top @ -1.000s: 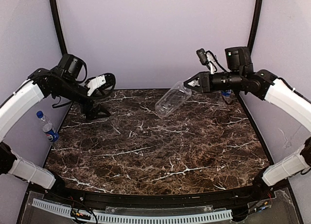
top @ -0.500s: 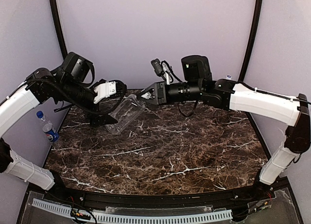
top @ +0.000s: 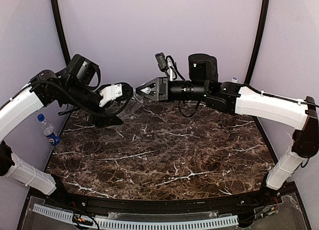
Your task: Unscrew the bottle caps
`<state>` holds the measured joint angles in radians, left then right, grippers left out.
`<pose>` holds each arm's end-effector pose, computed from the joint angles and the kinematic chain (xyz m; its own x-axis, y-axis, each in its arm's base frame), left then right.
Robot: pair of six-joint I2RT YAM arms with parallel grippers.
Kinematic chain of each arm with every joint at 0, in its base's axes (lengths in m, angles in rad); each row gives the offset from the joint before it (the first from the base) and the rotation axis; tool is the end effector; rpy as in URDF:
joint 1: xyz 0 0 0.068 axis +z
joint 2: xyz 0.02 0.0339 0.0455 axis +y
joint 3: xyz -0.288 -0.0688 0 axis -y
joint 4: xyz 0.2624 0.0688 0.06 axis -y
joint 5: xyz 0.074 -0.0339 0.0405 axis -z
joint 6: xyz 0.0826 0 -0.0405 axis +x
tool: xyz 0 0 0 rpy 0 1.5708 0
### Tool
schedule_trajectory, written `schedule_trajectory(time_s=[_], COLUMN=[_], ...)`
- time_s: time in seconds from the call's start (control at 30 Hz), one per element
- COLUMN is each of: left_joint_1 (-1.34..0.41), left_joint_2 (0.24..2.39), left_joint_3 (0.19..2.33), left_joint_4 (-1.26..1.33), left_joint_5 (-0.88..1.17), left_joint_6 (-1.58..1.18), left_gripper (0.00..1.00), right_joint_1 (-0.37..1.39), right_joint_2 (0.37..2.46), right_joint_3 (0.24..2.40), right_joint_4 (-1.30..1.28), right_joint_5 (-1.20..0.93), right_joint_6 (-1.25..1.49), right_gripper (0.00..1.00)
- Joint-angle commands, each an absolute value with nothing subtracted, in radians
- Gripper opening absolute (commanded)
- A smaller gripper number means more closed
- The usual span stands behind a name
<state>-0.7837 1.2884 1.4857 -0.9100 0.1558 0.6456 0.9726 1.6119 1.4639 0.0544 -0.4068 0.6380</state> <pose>0.2056 -0.2230 0.3986 0.0997 0.7398 -0.6654 0.9021 0.2150 0.3742 0.2261 0.3898 0.4079 -0.6264 0.0521 -0.7777 -0.7565 0.2000 0.6227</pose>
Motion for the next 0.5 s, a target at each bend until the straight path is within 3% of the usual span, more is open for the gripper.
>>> schedule_trajectory(time_s=[0.0,0.1,0.17,0.3,0.47], left_joint_1=[-0.790,-0.790,-0.790,-0.805,-0.837], left_joint_2=[1.287,1.281,1.274,1.251,1.214], left_joint_3=[1.482,1.475,1.461,1.399,1.286], left_joint_4=[-0.912,-0.902,-0.889,-0.821,-0.628], left_joint_5=[0.153,0.111,0.063,-0.115,-0.366], left_joint_6=[0.643,0.649,0.683,0.802,0.965], left_gripper=[0.67,0.62,0.60,0.60,0.59], right_joint_1=[0.983,0.981,0.979,0.958,0.931], right_joint_2=[1.602,1.588,1.567,1.524,1.556], right_joint_3=[1.462,1.457,1.455,1.440,1.455], right_joint_4=[0.135,0.105,0.071,0.009,-0.067], right_joint_5=[-0.412,-0.403,-0.383,-0.349,-0.389], right_joint_6=[0.669,0.679,0.688,0.748,0.810], right_gripper=[0.04,0.56,0.73,0.77,0.74])
